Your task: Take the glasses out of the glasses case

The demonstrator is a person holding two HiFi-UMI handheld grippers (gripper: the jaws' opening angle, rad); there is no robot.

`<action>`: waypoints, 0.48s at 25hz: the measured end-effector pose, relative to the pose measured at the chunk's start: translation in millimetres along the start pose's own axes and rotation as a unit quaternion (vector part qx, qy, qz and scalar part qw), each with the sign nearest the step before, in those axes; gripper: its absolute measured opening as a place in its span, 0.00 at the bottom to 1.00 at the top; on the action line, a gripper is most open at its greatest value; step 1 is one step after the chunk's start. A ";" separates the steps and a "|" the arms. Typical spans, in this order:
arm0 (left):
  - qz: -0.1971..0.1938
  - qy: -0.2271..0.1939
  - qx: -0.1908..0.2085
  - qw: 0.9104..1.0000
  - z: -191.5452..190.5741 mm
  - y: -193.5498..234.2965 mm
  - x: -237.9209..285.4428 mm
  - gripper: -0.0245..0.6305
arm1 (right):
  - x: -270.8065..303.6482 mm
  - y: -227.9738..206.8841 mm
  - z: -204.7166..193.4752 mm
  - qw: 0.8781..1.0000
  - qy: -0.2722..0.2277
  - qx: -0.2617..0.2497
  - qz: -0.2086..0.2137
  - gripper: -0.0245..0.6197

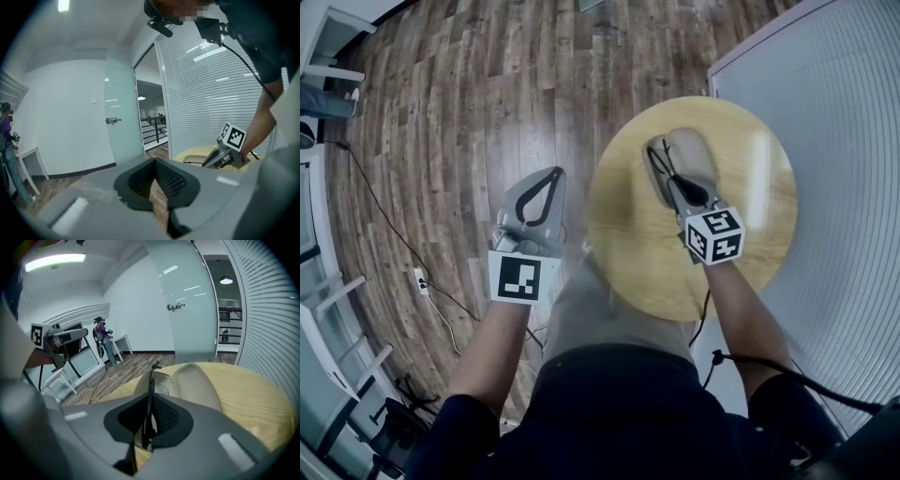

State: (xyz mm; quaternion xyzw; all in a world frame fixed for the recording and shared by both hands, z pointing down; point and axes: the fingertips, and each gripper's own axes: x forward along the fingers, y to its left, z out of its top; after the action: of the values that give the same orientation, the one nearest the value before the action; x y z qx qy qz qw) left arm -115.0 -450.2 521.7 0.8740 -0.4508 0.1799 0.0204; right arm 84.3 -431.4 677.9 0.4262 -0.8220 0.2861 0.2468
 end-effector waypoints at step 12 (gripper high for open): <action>0.003 -0.022 0.008 1.000 34.3 -2.3 -13.4 0.05 | -33.9 7.7 24.7 1.000 -0.031 -0.001 -0.005 0.09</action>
State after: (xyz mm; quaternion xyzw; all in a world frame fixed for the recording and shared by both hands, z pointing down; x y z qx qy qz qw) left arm -110.2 -445.2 485.4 0.8767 -0.4522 0.1642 0.0032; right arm 91.3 -425.7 636.3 0.4388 -0.8272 0.2709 0.2232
